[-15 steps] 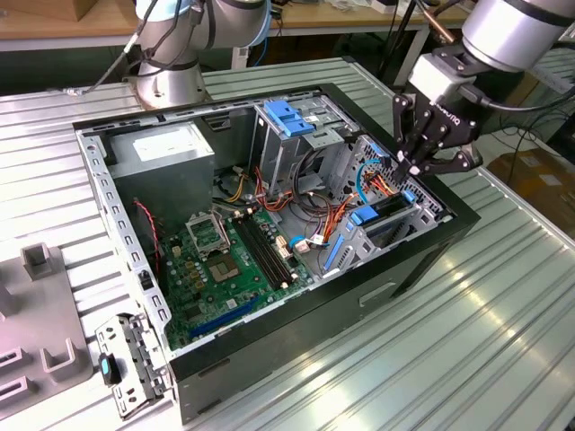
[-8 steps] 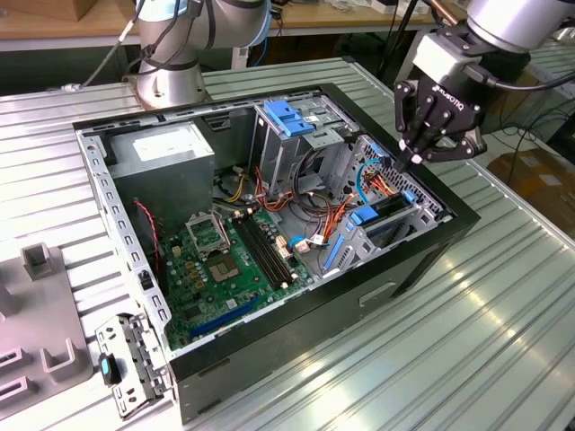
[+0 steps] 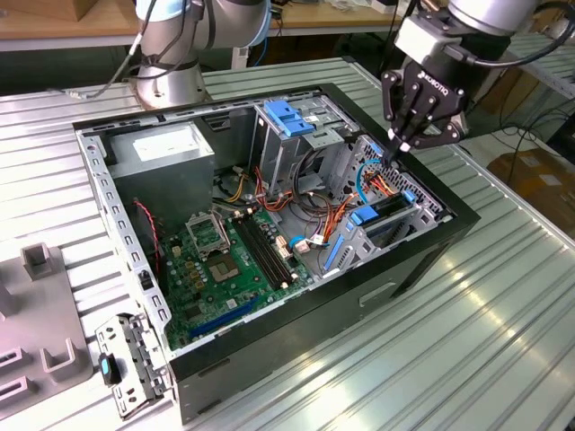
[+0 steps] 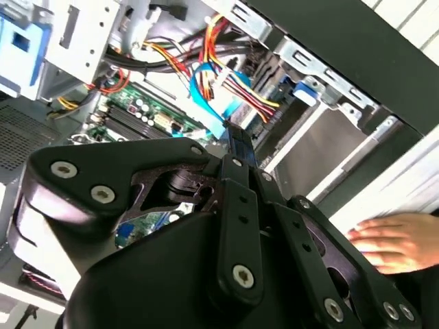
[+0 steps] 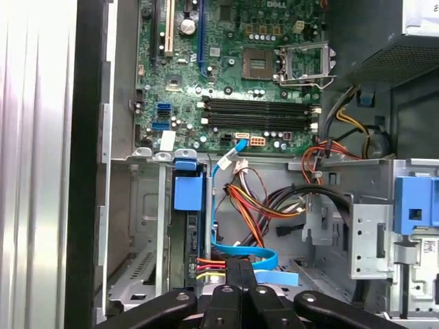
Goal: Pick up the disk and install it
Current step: 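Insert the second disk wire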
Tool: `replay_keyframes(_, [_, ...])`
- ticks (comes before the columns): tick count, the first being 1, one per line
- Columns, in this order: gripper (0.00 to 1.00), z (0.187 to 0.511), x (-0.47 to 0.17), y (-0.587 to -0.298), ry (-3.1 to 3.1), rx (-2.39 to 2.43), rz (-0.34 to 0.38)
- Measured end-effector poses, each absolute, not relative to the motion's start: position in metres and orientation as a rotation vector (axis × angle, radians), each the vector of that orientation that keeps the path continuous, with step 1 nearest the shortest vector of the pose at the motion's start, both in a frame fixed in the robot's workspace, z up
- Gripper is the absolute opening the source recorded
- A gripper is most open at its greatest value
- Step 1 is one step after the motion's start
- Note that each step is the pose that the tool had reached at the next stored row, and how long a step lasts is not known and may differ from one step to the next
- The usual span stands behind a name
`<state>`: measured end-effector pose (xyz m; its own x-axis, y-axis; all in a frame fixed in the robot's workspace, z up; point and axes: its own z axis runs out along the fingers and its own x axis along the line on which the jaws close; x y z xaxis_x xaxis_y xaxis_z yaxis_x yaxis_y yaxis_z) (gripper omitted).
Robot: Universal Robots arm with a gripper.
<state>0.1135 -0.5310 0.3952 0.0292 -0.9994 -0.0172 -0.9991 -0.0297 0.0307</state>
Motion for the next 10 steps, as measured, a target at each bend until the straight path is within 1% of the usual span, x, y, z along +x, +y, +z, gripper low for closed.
replay_keyframes(3, [0.11,0.3952,0.1139,-0.5264,-2.161,2.225,-0.014])
replay_keyframes(5, [0.12,0.3953,0.1140,-0.5263,-2.161,2.224,-0.013])
replay_keyframes(6, [0.18,0.3953,0.1140,-0.5258,-2.161,2.224,-0.013])
replay_keyframes(10, [0.18,0.3952,0.1140,-0.5214,-2.161,2.224,-0.013])
